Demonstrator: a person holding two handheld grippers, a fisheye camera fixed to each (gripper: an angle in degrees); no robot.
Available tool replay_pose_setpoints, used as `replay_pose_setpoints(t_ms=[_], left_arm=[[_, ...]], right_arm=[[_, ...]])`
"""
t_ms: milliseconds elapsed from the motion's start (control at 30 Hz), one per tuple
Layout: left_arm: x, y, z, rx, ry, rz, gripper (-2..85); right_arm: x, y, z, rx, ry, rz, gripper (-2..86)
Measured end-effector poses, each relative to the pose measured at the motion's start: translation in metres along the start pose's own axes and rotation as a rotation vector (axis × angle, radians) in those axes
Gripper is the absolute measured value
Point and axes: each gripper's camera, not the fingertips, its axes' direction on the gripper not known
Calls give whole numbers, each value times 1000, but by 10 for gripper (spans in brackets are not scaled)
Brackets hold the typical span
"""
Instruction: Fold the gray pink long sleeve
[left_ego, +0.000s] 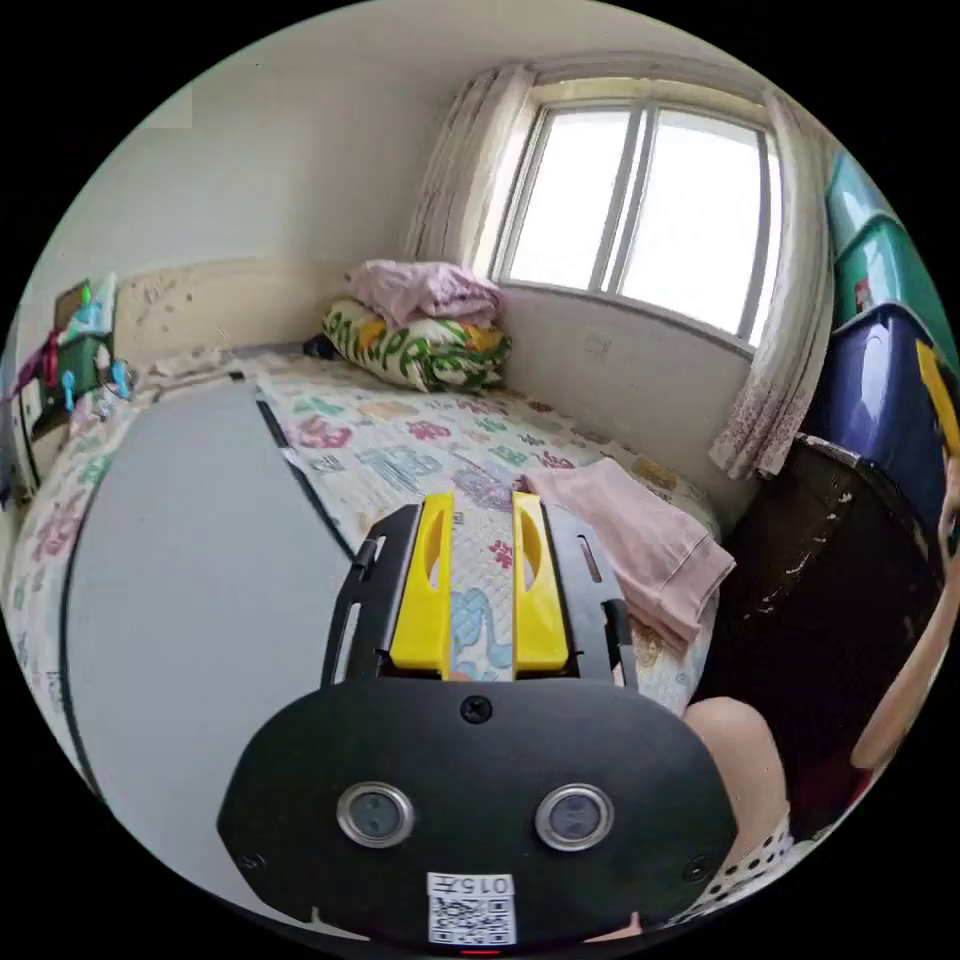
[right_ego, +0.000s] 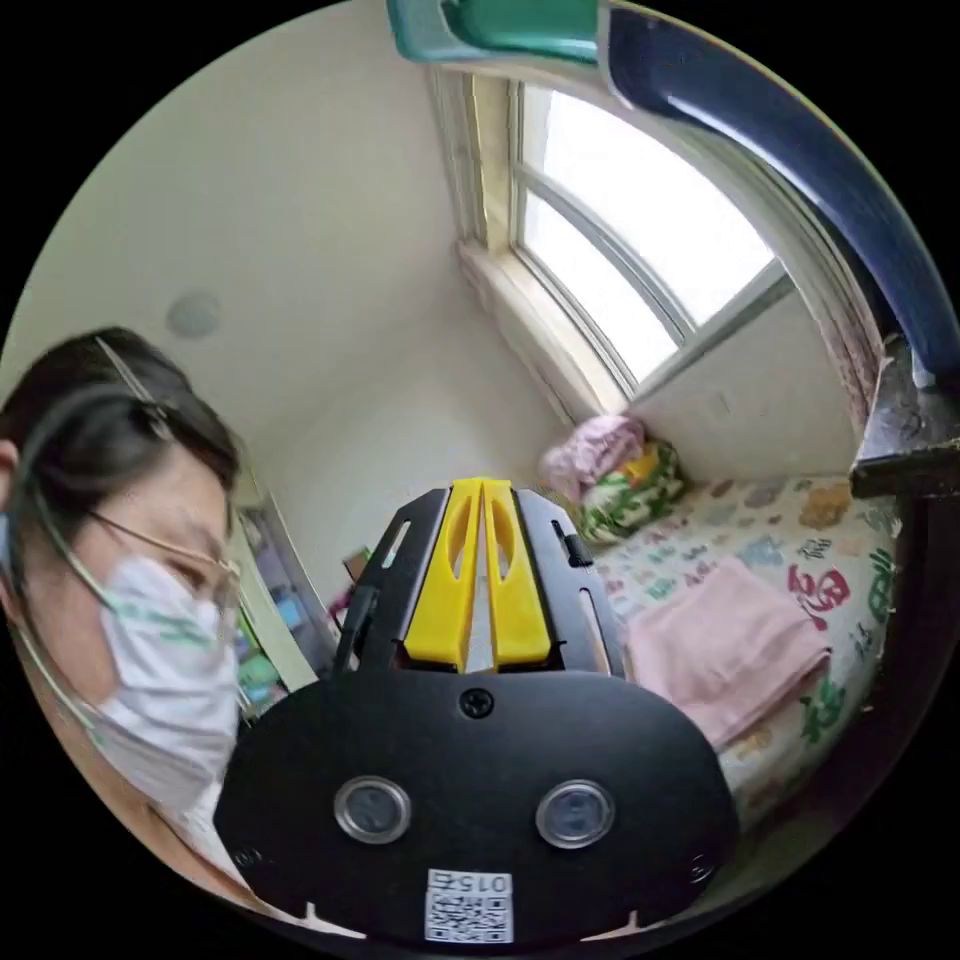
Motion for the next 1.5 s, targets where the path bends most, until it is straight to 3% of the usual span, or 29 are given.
replay_pose_setpoints(t_ms=[67, 233, 367, 633, 833, 933, 1033, 1100, 1167, 1267, 1367, 1500], left_arm=[[12, 60, -111, 172, -173, 67, 83], [30, 194, -303, 389, -482, 104, 52], [37, 301, -417, 369, -576, 0, 43], [69, 486, -520, 336, -808, -300, 49], [99, 591, -579, 365, -1036, -506, 103], [111, 646, -615, 362, -1165, -613, 116], [112, 701, -636, 271, -1185, -727, 149], [107, 730, -636, 201, -1085, -776, 160], [112, 774, -632, 168, -1113, -866, 163], [123, 842, -640, 307, -1112, -1046, 166], [121, 896, -650, 386, -1131, -1171, 178], [105, 925, -672, 448, -1212, -1186, 182]], right_arm=[[-35, 9, -40, 162, -161, 22, -5], [-78, 41, -77, 217, -417, 40, -6], [-102, 72, -89, 208, -626, 54, -6], [-148, 143, -76, 100, -852, 48, -6], [-171, 214, -20, -144, -960, -37, -5], [-176, 272, 15, -219, -1167, -222, -4], [-182, 342, 75, -478, -1325, -183, 0], [-188, 392, 116, -642, -1327, -134, 7], [-205, 465, 167, -890, -1313, -113, 24], [-236, 550, 207, -1197, -1295, -169, 47], [-254, 602, 222, -1263, -1280, -187, 55], [-276, 643, 245, -1350, -1268, -230, 57]])
